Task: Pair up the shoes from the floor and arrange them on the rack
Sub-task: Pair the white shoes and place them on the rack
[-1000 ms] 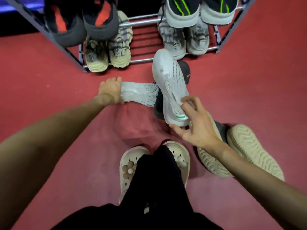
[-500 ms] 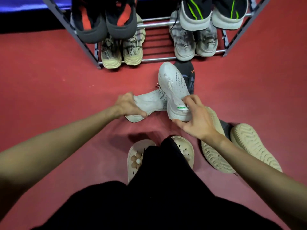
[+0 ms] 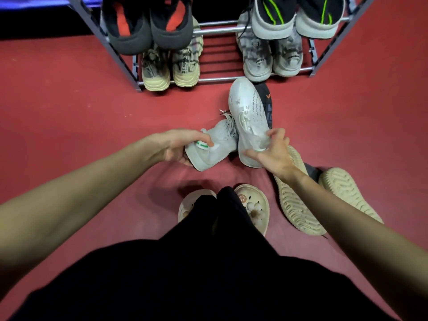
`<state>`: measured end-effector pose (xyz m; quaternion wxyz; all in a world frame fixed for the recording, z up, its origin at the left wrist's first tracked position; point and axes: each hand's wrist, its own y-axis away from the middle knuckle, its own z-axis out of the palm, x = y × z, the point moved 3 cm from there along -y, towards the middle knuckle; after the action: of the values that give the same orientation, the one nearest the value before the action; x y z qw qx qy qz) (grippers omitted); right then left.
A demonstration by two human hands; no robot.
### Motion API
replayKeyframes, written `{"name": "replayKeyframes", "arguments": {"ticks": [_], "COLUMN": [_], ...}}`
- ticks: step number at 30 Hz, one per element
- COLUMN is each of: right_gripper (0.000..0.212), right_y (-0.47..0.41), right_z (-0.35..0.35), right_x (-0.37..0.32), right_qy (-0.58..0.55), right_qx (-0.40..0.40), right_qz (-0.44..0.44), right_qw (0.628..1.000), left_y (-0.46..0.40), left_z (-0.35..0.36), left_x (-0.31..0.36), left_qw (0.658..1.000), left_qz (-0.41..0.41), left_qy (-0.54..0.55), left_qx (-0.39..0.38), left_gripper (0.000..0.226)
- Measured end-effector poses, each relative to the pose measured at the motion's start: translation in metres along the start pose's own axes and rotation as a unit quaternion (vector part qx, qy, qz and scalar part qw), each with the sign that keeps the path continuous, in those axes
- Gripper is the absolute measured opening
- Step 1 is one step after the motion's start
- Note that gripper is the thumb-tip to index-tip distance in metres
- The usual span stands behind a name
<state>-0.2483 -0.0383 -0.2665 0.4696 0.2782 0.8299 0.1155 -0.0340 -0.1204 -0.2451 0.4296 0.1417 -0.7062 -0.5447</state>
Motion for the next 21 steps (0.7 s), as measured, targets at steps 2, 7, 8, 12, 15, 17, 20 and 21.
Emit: {"name": "replayKeyframes", "arguments": {"ticks": [2,7,8,12,15,17,20,21], "right_gripper": [0.084,0.096,0.087,0.033,0.029,0.036,0.035,0.029], "right_y": [0.0,-0.001,-0.001,-0.005,0.001,0.008,0.022,0.027], "right_z": [-0.004,0.0,0.0,-0.016,-0.027,-0.032,-0.046,-0.052], "right_x": [0.001,0.008,0.007,-0.008,-0.026,-0.035,-0.05,-0.056], "right_qy": [-0.042,-0.185,-0.196,-0.186,-0.206,-0.192,-0.211,-0.225], "right_qx": [0.021,-0.059,-0.062,0.036,0.078,0.083,0.083,0.08], "right_qz": [0.041,0.209,0.216,0.171,0.157,0.143,0.136,0.134], "right_qw": [0.998,0.959,0.954,0.967,0.963,0.967,0.964,0.962], "left_y": [0.004,0.013,0.016,0.033,0.06,0.079,0.11,0.121], "left_z": [0.002,0.007,0.009,0.017,0.021,0.018,0.009,0.007], "left_x": [0.002,0.01,0.013,0.034,0.054,0.063,0.072,0.075], "left_qw": [0.999,0.992,0.989,0.963,0.905,0.874,0.869,0.876], "left_qz": [0.027,0.074,0.082,0.123,0.141,0.157,0.168,0.175], "left_qy": [0.005,-0.002,-0.01,-0.1,-0.267,-0.317,-0.312,-0.293], "left_qx": [0.028,0.098,0.119,0.219,0.299,0.333,0.347,0.341], "left_gripper": [0.033,0.038,0.041,0.037,0.035,0.034,0.036,0.036]}}
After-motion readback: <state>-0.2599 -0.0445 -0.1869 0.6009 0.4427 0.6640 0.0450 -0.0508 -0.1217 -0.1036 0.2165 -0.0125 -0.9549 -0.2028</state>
